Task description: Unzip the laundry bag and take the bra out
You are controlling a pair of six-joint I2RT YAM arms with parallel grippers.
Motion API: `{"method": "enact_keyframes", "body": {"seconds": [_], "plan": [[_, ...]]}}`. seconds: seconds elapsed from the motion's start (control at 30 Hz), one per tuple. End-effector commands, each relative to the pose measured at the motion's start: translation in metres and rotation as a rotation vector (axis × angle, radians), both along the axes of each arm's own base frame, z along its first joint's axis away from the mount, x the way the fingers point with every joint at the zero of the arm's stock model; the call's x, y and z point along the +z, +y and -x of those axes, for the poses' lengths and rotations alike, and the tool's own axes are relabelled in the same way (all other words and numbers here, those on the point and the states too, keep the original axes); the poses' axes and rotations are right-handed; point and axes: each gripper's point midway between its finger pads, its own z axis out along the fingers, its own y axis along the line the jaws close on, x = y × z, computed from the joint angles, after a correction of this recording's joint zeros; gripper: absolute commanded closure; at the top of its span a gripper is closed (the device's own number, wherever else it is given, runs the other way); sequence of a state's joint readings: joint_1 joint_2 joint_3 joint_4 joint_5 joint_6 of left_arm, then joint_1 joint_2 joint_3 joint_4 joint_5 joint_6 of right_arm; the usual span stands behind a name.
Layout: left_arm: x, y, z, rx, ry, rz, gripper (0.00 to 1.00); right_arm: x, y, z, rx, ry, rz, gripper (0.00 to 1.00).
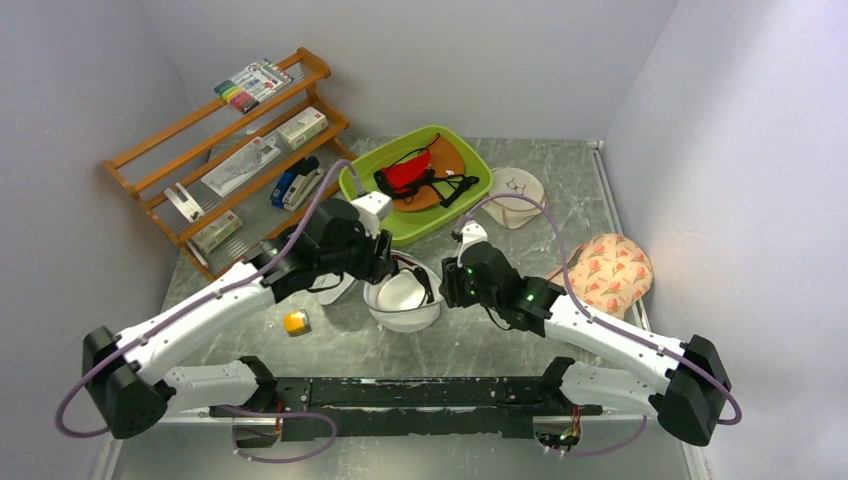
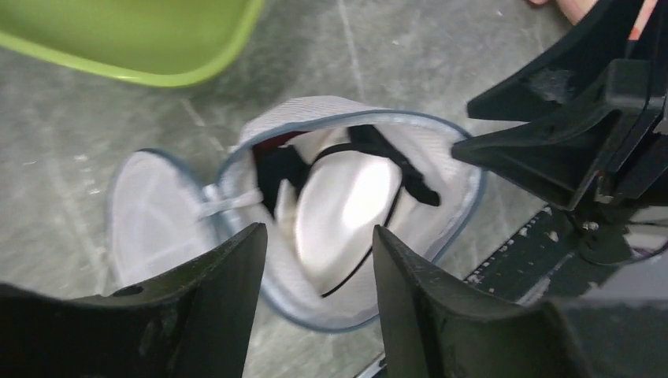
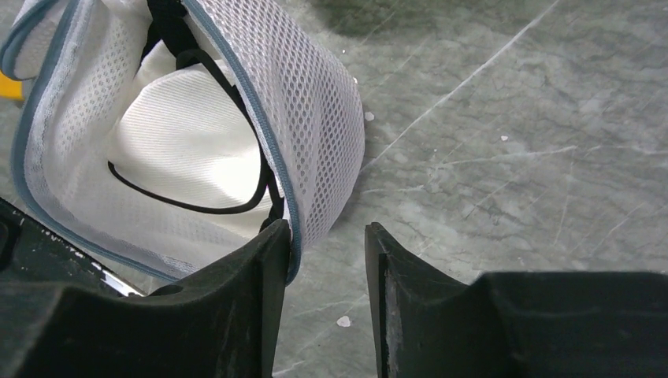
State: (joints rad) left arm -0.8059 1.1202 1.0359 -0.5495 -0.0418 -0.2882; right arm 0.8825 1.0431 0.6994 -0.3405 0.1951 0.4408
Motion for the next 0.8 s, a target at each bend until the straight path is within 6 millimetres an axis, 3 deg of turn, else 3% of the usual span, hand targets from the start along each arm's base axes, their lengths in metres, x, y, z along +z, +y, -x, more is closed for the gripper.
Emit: {"method": "enact_keyframes", "body": {"seconds": [0.0,0.1,0.17,0.37,0.6,0.77], "plan": [[-0.012,-0.05,0.008,-0.152,0.102,0.149,0.41,0.004,0.005,0.0,-0.01,-0.006,-0.067,0.62],[-0.032,-0.057,0.009,-0.18,0.168,0.111,0.53,0.0,0.004,0.004,-0.008,0.0,-0.084,0.66],[-0.04,-0.055,0.009,-0.182,0.179,0.077,0.56,0.002,0.007,0.004,-0.007,-0.001,-0.099,0.69],[-0.052,-0.04,0.007,-0.157,0.151,0.004,0.47,0.005,0.016,-0.002,0.015,-0.013,-0.1,0.72],[-0.074,-0.035,0.0,-0.155,0.151,-0.073,0.47,0.004,0.014,-0.003,0.012,-0.025,-0.102,0.74],[-0.079,-0.041,-0.008,-0.175,0.134,-0.096,0.45,0.003,0.018,-0.003,0.026,-0.016,-0.097,0.75]]}}
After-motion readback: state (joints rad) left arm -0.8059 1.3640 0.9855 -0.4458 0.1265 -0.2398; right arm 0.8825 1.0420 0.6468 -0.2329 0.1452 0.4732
